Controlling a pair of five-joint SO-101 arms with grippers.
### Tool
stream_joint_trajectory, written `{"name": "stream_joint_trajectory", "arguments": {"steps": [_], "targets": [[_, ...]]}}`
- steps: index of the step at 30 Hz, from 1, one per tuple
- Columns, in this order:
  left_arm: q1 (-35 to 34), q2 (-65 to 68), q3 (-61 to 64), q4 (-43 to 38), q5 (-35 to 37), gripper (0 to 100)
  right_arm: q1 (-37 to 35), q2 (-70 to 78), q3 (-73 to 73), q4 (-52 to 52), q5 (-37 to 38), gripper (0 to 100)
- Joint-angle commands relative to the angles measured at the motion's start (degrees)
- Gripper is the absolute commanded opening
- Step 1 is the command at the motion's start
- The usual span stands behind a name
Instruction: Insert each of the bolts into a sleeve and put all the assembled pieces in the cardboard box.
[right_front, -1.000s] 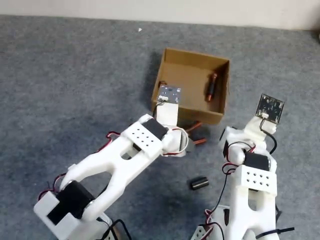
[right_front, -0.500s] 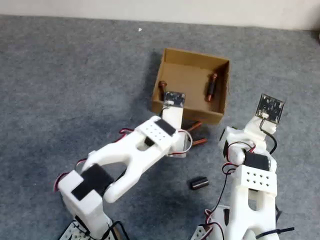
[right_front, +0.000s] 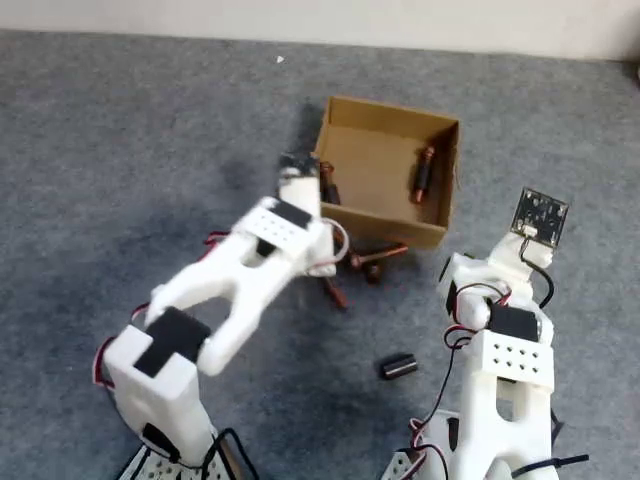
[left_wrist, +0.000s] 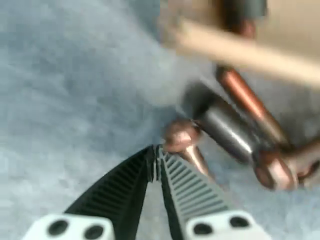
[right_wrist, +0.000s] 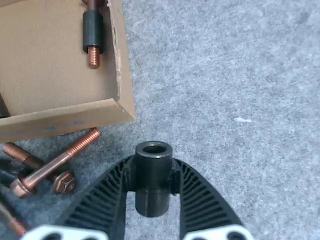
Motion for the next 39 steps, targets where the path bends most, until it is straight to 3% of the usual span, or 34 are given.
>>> {"name": "stream_joint_trajectory", "arguments": {"steps": [1, 7, 11, 16, 22, 24, 39], "targets": [[-6.0, -0.6, -6.6, 4.2, 0.4, 4, 0.5, -1.4, -0.7, -1.9, -0.2, 0.6], [-8.7, -0.3, -16.6, 20.5, 0.6, 4, 0.5, -1.4, -0.7, -1.9, -0.2, 0.6], [-7.1, 0.0, -19.2, 25.3, 0.6, 4, 0.5, -1.4, -0.8, -1.9, -0.2, 0.6], [-3.8, 0.1, -19.2, 25.3, 0.6, 6, 0.5, -1.4, -0.9, -1.9, -0.2, 0.7], [-1.5, 0.1, -19.0, 25.3, 3.8, 29, 0.6, -1.4, -0.9, -1.9, -0.1, 0.7], [-1.5, 0.2, -19.0, 25.3, 5.2, 33, 0.6, -1.4, -0.9, -1.9, -0.1, 0.7], [-1.3, 14.2, -22.6, 16.0, 5.4, 16, 0.6, -1.5, -0.7, -1.9, 1.1, 0.7]]}}
